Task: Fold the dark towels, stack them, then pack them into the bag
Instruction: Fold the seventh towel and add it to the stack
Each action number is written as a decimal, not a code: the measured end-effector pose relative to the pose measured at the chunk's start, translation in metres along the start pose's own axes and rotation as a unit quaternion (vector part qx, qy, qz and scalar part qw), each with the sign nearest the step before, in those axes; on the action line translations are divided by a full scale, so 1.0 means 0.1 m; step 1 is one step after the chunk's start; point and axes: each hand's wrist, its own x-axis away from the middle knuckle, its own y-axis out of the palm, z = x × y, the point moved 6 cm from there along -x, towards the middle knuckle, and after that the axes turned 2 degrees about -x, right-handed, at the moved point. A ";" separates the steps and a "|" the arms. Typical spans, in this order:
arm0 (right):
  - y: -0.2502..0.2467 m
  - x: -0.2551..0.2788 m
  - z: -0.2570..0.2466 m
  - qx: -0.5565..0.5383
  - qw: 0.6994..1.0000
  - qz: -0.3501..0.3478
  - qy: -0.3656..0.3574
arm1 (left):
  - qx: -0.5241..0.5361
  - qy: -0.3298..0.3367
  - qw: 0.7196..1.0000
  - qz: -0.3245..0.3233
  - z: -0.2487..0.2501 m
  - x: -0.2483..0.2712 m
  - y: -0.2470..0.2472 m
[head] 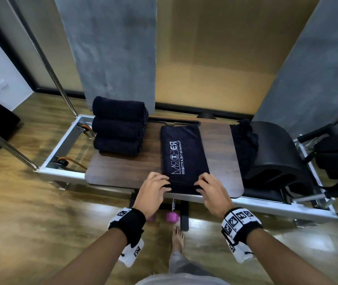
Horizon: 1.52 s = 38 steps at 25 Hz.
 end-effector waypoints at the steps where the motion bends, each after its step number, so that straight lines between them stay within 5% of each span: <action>1: 0.00 -0.04 0.00 0.014 1.000 -0.009 0.006 | -0.007 -0.007 1.000 0.011 -0.01 -0.02 0.01; 9: -0.01 -0.25 0.13 -0.108 0.988 -0.021 0.106 | 0.080 -0.185 0.979 0.002 -0.26 -0.11 0.10; 15: 0.00 -0.22 -0.04 0.085 0.994 0.075 0.002 | 0.145 -0.311 0.939 -0.001 -0.44 -0.22 0.11; 18: 0.06 -0.16 -0.11 0.140 0.988 0.052 -0.038 | 0.125 -0.341 0.932 0.001 -0.46 -0.27 0.13; 25: 0.00 -0.37 0.00 0.104 0.994 -0.034 0.002 | 0.001 -0.244 0.969 0.029 -0.28 -0.38 0.12; 29: 0.02 -0.60 0.04 0.128 0.988 -0.083 0.022 | -0.090 -0.062 0.989 0.099 -0.03 -0.41 0.02; 32: 0.03 -0.70 0.06 0.150 0.981 -0.115 0.039 | -0.126 0.060 0.990 0.035 0.16 -0.43 0.10; 35: 0.04 -0.74 0.09 0.140 0.980 -0.137 0.042 | -0.149 0.035 0.986 -0.067 0.09 -0.52 0.21; 38: -0.03 -0.72 0.15 0.039 0.994 -0.094 0.049 | -0.151 0.001 0.984 -0.093 0.05 -0.68 0.24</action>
